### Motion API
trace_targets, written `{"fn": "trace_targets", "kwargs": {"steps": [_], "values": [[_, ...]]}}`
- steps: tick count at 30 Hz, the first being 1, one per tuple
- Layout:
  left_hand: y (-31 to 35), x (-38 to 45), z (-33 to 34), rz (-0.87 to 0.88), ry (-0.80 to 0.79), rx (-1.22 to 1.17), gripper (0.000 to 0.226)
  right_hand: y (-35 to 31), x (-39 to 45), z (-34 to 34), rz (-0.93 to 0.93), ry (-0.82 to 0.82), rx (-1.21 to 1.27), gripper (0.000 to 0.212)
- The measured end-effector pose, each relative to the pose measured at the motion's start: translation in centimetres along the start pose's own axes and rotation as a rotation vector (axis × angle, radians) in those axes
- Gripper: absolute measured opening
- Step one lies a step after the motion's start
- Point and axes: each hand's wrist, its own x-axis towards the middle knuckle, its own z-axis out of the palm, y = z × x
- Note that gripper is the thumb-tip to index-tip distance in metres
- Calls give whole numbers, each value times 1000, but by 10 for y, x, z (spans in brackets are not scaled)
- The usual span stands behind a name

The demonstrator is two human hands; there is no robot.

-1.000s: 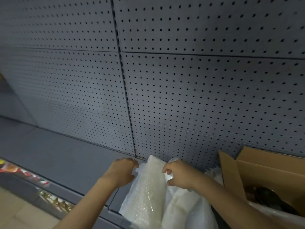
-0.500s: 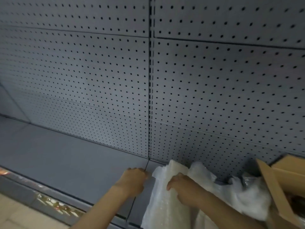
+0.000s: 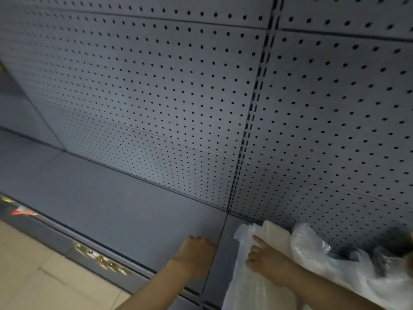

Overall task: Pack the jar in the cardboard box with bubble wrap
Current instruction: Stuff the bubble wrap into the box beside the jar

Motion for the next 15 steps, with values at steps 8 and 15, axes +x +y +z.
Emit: {"fn": "trace_targets", "kwargs": {"steps": [8, 15], "values": [[-10, -5, 7, -56, 12, -8, 46, 15, 0, 16, 60, 215, -62, 39], [3, 4, -26, -41, 148, 46, 39, 6, -29, -14, 121, 423, 304, 60]]}}
